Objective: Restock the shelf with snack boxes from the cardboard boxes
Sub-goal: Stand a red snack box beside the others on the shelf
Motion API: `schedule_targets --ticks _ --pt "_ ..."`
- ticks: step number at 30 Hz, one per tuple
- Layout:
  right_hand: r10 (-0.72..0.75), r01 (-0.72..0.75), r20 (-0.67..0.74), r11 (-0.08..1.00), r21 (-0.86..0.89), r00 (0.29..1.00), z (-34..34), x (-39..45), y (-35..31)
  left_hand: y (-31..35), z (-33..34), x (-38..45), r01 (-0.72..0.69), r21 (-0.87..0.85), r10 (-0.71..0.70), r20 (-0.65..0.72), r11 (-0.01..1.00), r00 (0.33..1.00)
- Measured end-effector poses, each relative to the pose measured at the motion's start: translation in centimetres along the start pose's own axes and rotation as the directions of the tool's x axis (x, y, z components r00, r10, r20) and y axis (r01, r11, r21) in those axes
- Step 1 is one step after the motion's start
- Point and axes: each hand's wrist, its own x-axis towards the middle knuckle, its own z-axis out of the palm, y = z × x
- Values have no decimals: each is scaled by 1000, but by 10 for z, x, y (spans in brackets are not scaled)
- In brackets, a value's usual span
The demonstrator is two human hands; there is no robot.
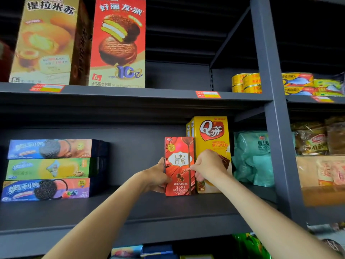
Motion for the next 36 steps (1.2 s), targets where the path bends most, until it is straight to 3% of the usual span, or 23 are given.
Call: schedule_targets --ticks 14,29,33,36 --pt "-29 28 -34 999 -29 999 7 6 9 -1 6 11 -10 8 10 7 1000 1000" --pt "-46 48 -34 997 56 998 -1 -4 10 -1 5 15 62 3 -62 -48 998 997" --pt "-52 55 -39 995 86 998 1 -9 3 -6 -2 10 26 42 -18 -181 999 983" --pt "-95 105 -81 987 123 992 7 -18 -15 -11 -13 -2 -88 118 127 -384 989 914"
